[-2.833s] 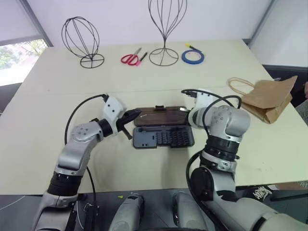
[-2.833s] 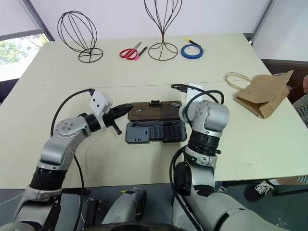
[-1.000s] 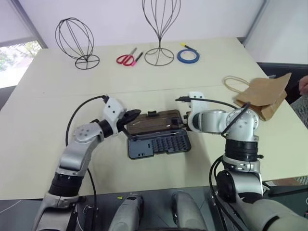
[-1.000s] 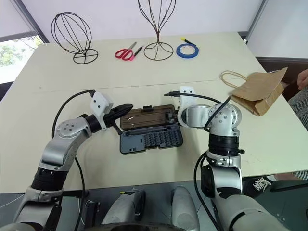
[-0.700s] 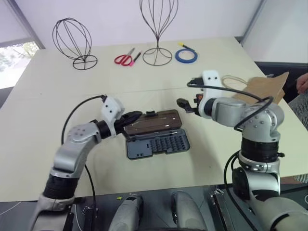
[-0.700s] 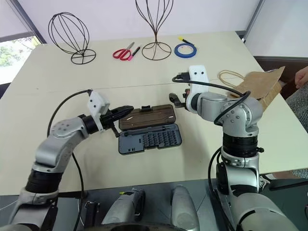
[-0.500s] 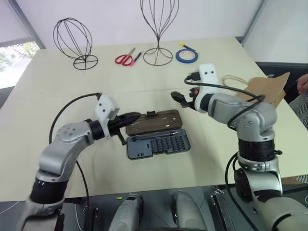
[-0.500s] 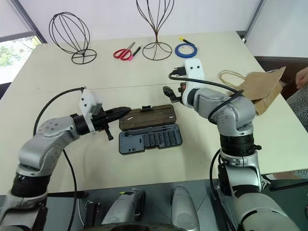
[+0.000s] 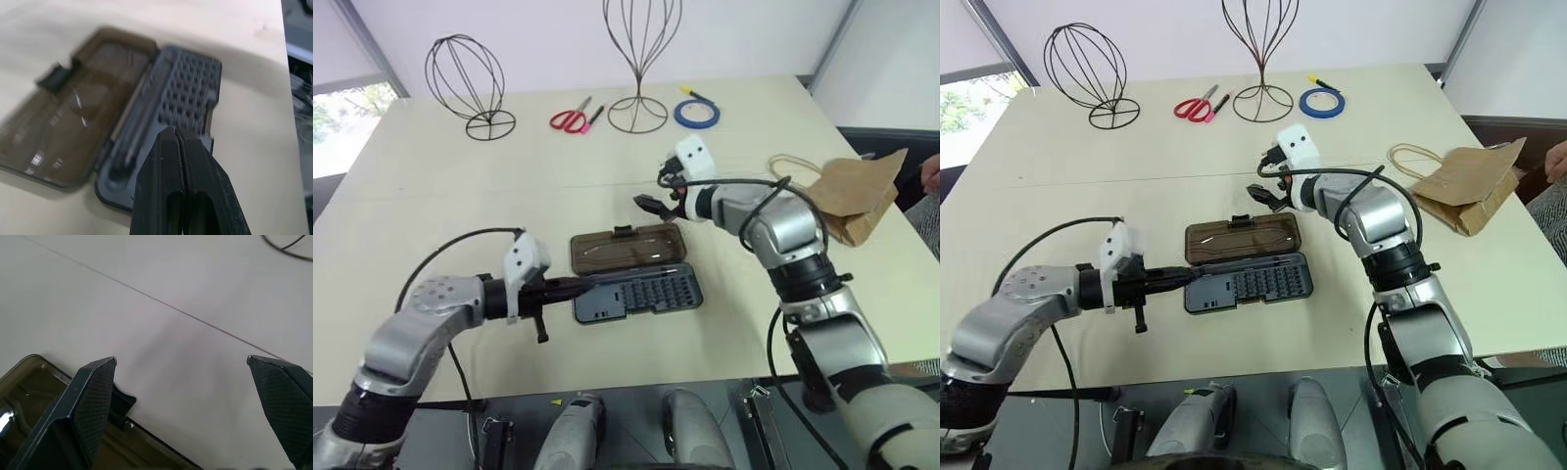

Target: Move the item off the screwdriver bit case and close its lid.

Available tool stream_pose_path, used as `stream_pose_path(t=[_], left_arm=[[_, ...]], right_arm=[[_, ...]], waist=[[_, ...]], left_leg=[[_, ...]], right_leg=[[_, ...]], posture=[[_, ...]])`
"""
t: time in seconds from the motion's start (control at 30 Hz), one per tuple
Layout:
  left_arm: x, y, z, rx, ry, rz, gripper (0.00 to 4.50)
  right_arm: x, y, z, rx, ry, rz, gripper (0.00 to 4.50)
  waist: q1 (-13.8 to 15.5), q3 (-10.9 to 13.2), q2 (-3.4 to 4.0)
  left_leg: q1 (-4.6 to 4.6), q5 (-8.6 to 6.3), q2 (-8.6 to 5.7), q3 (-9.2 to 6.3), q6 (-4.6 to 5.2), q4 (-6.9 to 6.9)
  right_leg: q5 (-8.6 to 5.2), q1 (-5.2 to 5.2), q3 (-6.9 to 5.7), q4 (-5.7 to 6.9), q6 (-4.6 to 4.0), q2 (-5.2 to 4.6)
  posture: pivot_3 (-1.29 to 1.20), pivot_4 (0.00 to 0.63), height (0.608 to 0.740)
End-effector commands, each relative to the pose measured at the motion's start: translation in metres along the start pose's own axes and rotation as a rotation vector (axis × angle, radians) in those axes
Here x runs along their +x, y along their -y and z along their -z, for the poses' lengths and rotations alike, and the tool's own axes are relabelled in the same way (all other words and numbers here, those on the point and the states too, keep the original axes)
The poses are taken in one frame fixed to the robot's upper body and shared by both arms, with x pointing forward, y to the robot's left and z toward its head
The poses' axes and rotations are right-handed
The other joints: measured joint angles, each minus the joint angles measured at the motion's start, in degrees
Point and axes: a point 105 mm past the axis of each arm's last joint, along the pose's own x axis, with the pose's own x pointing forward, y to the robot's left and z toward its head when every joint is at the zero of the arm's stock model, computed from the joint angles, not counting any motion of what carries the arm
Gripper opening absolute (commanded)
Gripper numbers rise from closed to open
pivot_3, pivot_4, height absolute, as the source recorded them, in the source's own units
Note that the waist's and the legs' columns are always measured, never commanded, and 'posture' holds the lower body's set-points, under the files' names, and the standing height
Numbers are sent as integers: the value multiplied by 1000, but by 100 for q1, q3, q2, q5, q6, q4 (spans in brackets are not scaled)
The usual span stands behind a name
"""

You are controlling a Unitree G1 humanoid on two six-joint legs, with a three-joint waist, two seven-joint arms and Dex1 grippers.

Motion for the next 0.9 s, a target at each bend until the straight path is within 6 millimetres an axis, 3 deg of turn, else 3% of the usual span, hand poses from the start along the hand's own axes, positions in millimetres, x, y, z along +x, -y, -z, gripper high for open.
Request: stream_pose_path(t=[0.03,0.3,0.47,0.9], left_arm=[[6,-4,9,29,-20,32,0],[16,-7,40,8,-67,48,0],[19,-6,49,6,-73,47,0],[19,0,52,8,-69,27,0]], right_arm=[[-1,-3,-14,-146,-5,-45,4459],[-17,-3,-6,-312,-77,-186,4459],[-22,-6,1,-337,-118,-259,4459],[8,16,30,-289,-201,-266,4459]], waist=[[-5,0,0],[0,1,0],[-7,0,-1],[-10,-2,0]], left_leg=[[0,0,0,0,0,-1],[-1,0,-1,1,0,-1],[2,0,0,2,-1,0],[6,0,-1,2,-2,2]], right_leg=[[0,-1,0,0,0,0],[0,-3,0,-1,0,-2],[0,-1,0,0,0,-3],[1,3,1,2,0,-3]], posture=[[0,150,740],[0,150,740],[0,150,740],[0,150,740]])
